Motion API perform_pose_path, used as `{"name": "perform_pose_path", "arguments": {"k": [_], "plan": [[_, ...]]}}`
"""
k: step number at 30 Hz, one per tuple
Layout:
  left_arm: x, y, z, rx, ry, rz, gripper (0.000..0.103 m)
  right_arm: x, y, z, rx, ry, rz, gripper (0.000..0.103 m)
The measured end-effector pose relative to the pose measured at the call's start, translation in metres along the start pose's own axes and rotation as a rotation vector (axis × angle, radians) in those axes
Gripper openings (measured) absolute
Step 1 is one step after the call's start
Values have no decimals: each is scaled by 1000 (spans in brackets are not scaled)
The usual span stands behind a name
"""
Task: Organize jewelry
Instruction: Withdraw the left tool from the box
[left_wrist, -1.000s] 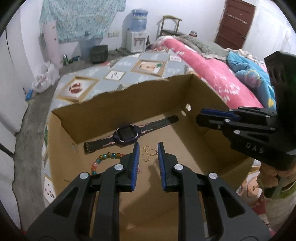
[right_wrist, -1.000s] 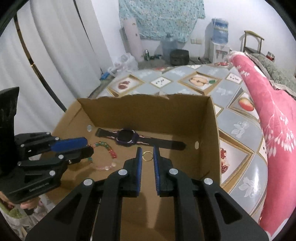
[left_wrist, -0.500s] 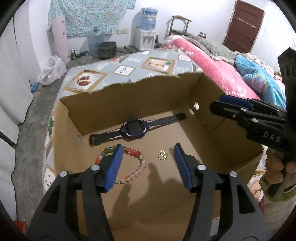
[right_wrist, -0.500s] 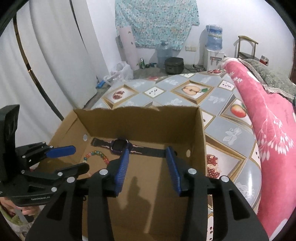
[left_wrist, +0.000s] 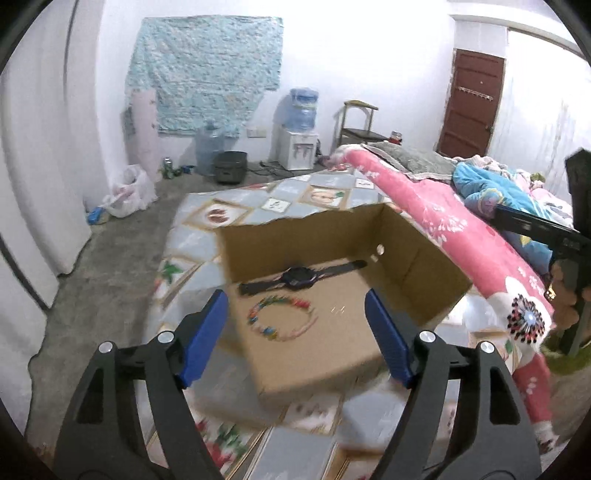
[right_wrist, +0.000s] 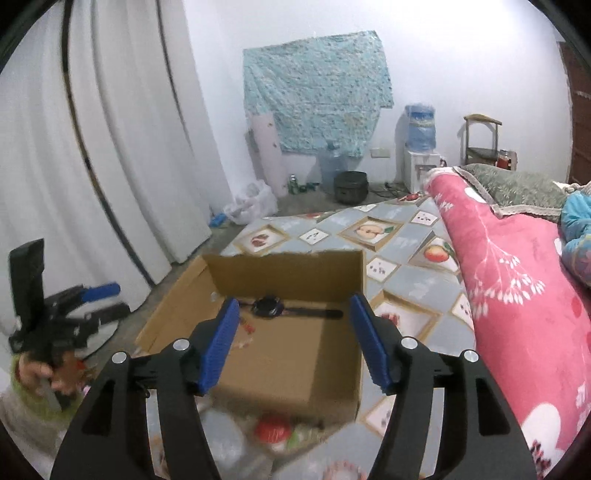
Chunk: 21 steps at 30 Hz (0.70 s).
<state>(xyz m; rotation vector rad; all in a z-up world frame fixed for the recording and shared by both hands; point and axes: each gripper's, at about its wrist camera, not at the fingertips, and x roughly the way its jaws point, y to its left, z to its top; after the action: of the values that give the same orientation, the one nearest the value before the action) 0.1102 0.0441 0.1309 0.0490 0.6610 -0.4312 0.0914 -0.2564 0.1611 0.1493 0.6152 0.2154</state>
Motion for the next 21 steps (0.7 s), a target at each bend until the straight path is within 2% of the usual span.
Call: {"name": "perform_pose_path", "arguments": {"k": [3, 4, 6, 8, 12, 15, 17, 18, 20, 21], "plan": [[-18, 13, -27, -40, 15, 22, 73, -16, 4, -31, 7, 29, 4, 61], [-22, 15, -40, -58, 23, 12, 73, -20, 7, -45, 12, 39, -6, 61], [-19, 15, -61, -81, 55, -15, 73, -20, 11, -69, 44, 66, 28, 61], [-9, 10, -83, -101, 104, -38, 73, -13, 12, -95, 82, 117, 48, 61], [29, -2, -117, -121, 233, -65, 72, 22, 12, -144, 146, 253, -7, 61], [51, -15, -133, -58, 272, -18, 65, 51, 10, -170, 206, 352, -22, 58], [64, -24, -139, 11, 288, 43, 56, 61, 13, -175, 231, 369, 5, 57], [66, -26, -142, 28, 294, 53, 54, 65, 16, -175, 238, 376, 26, 56], [74, -30, -143, 64, 313, 93, 42, 69, 23, -175, 222, 378, 46, 56], [78, -31, -144, 73, 324, 92, 40, 70, 28, -175, 206, 379, 49, 56]]}}
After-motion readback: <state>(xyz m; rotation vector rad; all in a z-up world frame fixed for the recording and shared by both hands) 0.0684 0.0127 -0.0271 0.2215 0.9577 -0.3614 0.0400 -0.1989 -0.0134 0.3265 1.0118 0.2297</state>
